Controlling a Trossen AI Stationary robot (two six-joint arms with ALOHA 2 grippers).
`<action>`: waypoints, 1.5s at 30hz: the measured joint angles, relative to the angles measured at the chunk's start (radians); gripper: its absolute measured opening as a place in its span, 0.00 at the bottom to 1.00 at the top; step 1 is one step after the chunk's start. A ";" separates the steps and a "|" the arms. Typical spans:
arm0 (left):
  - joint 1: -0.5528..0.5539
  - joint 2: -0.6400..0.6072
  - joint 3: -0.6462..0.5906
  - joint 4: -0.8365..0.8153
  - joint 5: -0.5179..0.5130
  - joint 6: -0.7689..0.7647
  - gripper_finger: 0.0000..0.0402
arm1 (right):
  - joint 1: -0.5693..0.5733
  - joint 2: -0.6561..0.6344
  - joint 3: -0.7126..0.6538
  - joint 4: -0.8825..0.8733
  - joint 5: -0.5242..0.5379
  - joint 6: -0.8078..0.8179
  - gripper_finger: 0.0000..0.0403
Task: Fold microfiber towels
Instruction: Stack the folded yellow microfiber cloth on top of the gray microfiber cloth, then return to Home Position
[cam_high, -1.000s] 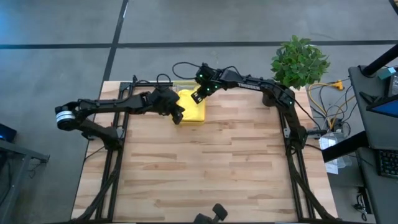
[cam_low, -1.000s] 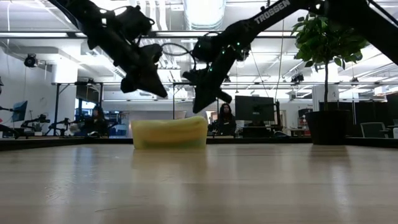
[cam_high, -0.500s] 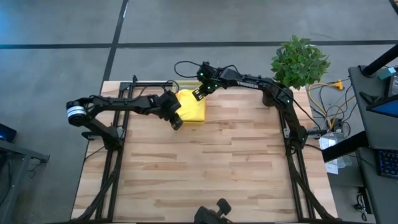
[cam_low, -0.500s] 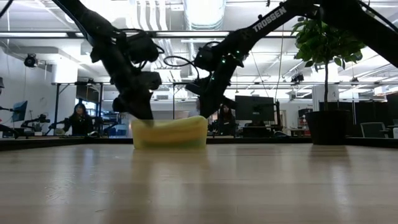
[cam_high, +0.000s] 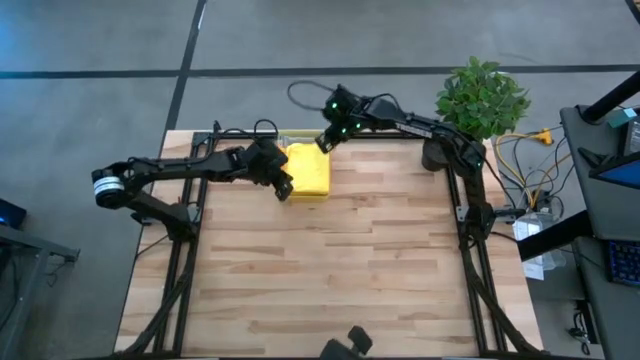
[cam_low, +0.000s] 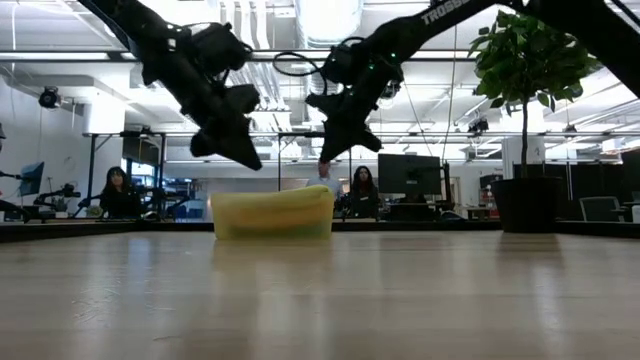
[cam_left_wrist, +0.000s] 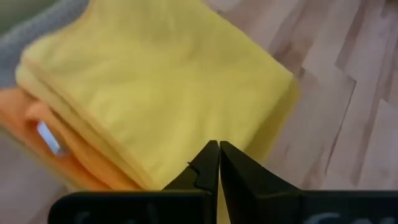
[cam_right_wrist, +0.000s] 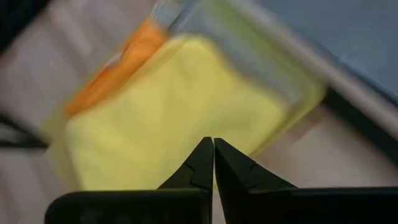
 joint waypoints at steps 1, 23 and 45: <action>0.005 0.006 -0.001 0.017 0.001 0.011 0.00 | 0.013 0.001 -0.002 -0.013 -0.012 0.004 0.02; 0.114 0.303 0.139 0.034 -0.348 0.075 0.00 | 0.150 -0.161 -0.094 -0.096 0.234 -0.045 0.02; 0.105 -0.494 -0.017 0.124 0.081 0.071 0.00 | 0.225 -0.382 -0.370 0.751 -0.349 -0.115 0.02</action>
